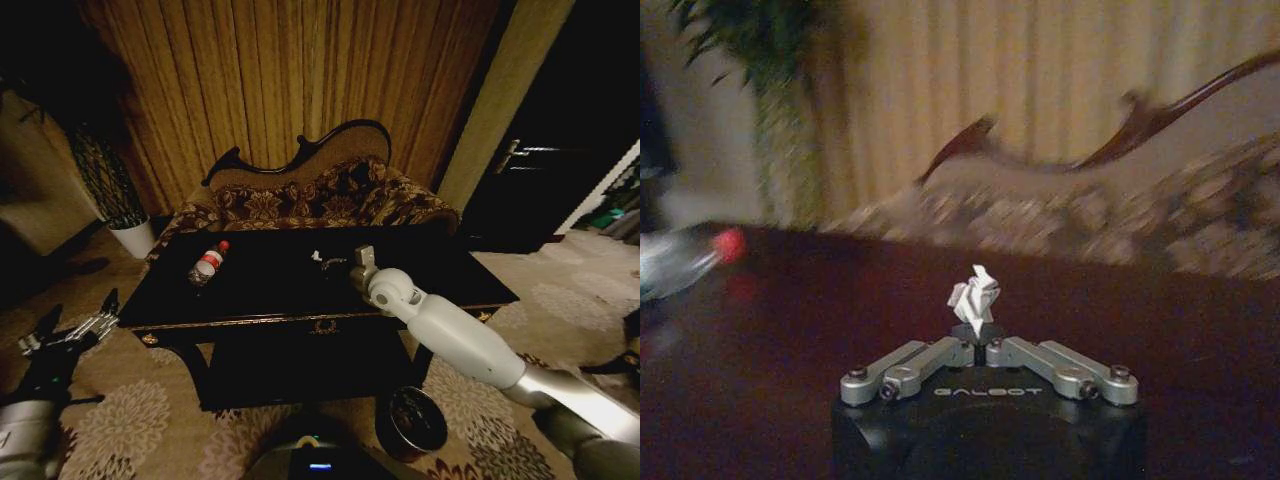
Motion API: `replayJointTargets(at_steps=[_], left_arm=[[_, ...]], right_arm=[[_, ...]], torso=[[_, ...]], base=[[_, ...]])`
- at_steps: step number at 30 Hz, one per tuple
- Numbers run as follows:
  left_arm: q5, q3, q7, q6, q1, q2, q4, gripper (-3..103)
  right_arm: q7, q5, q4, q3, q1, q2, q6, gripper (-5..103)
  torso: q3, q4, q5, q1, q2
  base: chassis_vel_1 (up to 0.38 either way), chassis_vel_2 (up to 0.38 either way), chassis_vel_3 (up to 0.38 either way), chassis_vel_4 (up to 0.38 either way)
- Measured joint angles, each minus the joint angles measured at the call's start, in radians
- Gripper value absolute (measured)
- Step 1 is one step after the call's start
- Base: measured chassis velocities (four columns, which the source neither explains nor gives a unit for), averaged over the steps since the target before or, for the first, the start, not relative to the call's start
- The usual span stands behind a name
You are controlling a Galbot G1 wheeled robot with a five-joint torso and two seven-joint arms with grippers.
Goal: Move to the front of the table and place the trash on the table into the trash bin.
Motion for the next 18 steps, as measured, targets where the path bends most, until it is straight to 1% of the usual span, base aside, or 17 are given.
replayJointTargets(at_steps=[1, 3, 4, 6, 7, 8, 9, 11, 12, 14, 15, 17, 18], left_arm=[[0.0, 0.0, 0.0, 0.0, 0.0, 0.0, 0.0, 100], [-0.013, -0.011, 0.0, -0.002, 0.001, 0.011, 0.0, 100], [-0.013, -0.011, 0.0, -0.002, 0.001, 0.011, 0.0, 100], [-0.017, -0.015, 0.0, -0.004, 0.001, 0.023, 0.0, 100], [-0.021, -0.017, 0.0, -0.004, -0.001, 0.033, 0.0, 100], [-0.021, -0.017, 0.0, -0.004, -0.001, 0.033, 0.0, 100], [-0.022, -0.017, 0.0, -0.004, -0.002, 0.04, 0.0, 100], [-0.025, -0.015, 0.008, -0.005, -0.008, 0.067, 0.005, 100], [-0.025, -0.015, 0.008, -0.005, -0.008, 0.067, 0.005, 100], [-0.038, -0.014, 0.019, -0.005, -0.013, 0.093, 0.012, 100], [-0.038, -0.014, 0.019, -0.005, -0.013, 0.093, 0.012, 100], [-0.06, -0.014, 0.027, -0.004, -0.018, 0.119, 0.023, 100], [-0.06, -0.014, 0.027, -0.004, -0.018, 0.119, 0.023, 100]], right_arm=[[0.0, 0.0, 0.0, 0.0, 0.0, 0.0, 0.0, 1], [-0.028, -0.072, 0.022, 0.151, -0.132, 0.027, 0.017, 1], [-0.028, -0.072, 0.022, 0.151, -0.132, 0.027, 0.017, 1], [-0.048, -0.123, 0.038, 0.255, -0.216, 0.029, 0.032, 1], [-0.056, -0.167, 0.047, 0.315, -0.269, 0.025, 0.048, 1], [-0.056, -0.167, 0.047, 0.315, -0.269, 0.025, 0.048, 1], [-0.058, -0.193, 0.05, 0.345, -0.294, 0.023, 0.057, 1], [-0.068, -0.277, 0.051, 0.417, -0.369, 0.021, 0.105, 1], [-0.068, -0.277, 0.051, 0.417, -0.369, 0.021, 0.105, 1], [-0.09, -0.341, 0.049, 0.482, -0.424, 0.028, 0.146, 1], [-0.09, -0.341, 0.049, 0.482, -0.424, 0.028, 0.146, 1], [-0.103, -0.36, 0.056, 0.545, -0.482, 0.032, 0.175, 1], [-0.103, -0.36, 0.056, 0.545, -0.482, 0.032, 0.175, 1]], torso=[[0.0, 0.0, 0.0, 0.0, 0.0], [0.0, -0.0003, 0.0007, 0.0, 0.0], [0.0, -0.0003, 0.0007, 0.0, 0.0], [0.0, -0.0006, 0.0002, 0.0, 0.0], [0.0, -0.0006, 0.0005, 0.0, 0.0], [0.0, -0.0006, 0.0005, 0.0, 0.0], [0.0, -0.0007, 0.0004, 0.0, 0.0], [0.0, -0.0005, 0.0006, 0.0, 0.0], [0.0, -0.0005, 0.0006, 0.0, 0.0], [0.0, -0.0003, 0.0003, 0.0, 0.0], [0.0, -0.0003, 0.0003, 0.0, 0.0], [0.0, 0.0, 0.0005, 0.0, 0.0], [0.0, 0.0, 0.0005, 0.0, 0.0]], base=[[0.0, 0.0, 0.0, 0.0], [0.0, 0.0, 0.0, 0.0], [0.0, 0.0, 0.0, 0.0], [0.0, 0.0, 0.0, 0.0], [0.0, 0.0, 0.0, 0.0], [0.0, 0.0, 0.0, 0.0], [0.0, 0.0, 0.0, 0.0], [0.0, 0.0, 0.0, 0.0], [0.0, 0.0, 0.0, 0.0], [0.0, 0.0, 0.0, 0.0], [0.0, 0.0, 0.0, 0.0], [0.0, 0.0, 0.0, 0.0], [0.0, 0.0, 0.0, 0.0]])
